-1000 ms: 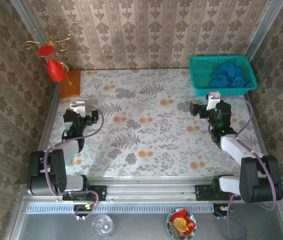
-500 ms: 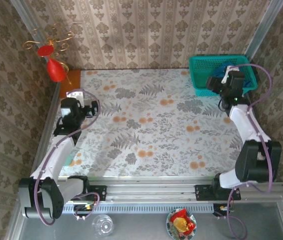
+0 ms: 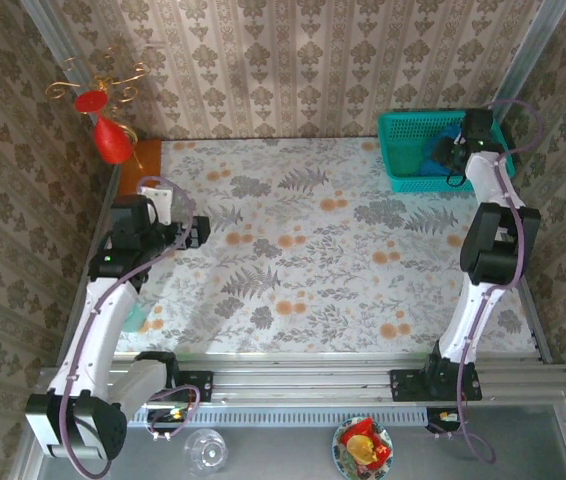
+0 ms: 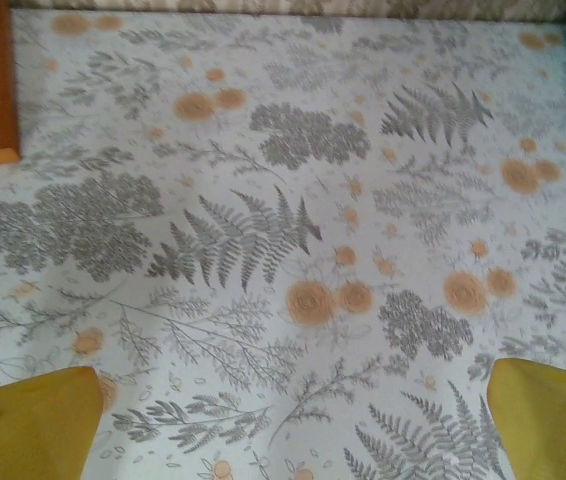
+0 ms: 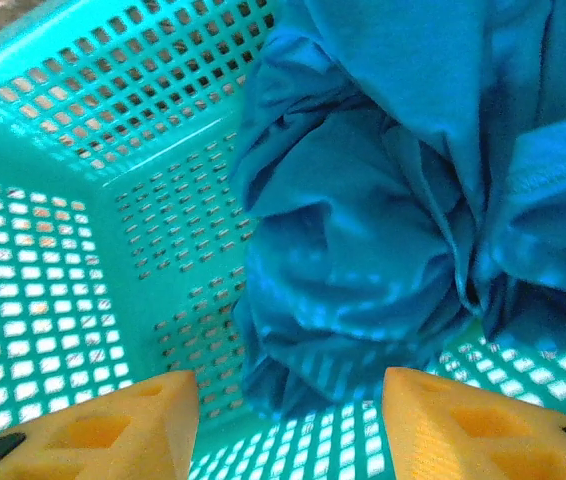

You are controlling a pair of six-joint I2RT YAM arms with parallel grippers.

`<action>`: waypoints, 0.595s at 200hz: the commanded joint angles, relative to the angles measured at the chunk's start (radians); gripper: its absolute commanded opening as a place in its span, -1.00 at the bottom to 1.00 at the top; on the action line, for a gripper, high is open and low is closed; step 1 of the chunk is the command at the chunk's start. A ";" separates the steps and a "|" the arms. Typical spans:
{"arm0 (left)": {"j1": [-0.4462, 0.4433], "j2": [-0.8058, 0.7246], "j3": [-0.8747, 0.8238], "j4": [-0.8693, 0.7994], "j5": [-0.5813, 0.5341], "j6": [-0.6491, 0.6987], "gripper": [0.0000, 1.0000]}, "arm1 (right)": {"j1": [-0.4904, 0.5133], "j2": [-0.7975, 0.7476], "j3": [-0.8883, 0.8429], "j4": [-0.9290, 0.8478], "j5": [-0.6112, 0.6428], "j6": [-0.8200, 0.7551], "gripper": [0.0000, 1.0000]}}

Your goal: Fold the inside-out t-shirt

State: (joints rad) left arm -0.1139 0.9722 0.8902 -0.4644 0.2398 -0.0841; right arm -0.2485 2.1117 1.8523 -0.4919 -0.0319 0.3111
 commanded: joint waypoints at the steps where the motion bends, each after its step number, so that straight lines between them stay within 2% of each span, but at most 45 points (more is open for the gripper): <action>1: 0.002 0.020 -0.030 -0.047 0.039 0.067 0.99 | -0.005 0.104 0.141 -0.158 0.040 0.041 0.07; 70: 0.008 0.044 -0.039 -0.048 0.027 0.091 0.97 | -0.009 0.337 0.501 -0.268 0.168 0.007 0.04; 119: 0.004 0.028 -0.054 -0.045 0.017 0.108 0.97 | -0.013 0.433 0.650 -0.289 0.144 0.009 -0.08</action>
State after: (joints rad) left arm -0.1101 1.0225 0.8463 -0.4984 0.2508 -0.0113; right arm -0.2573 2.4954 2.4355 -0.7238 0.0910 0.3180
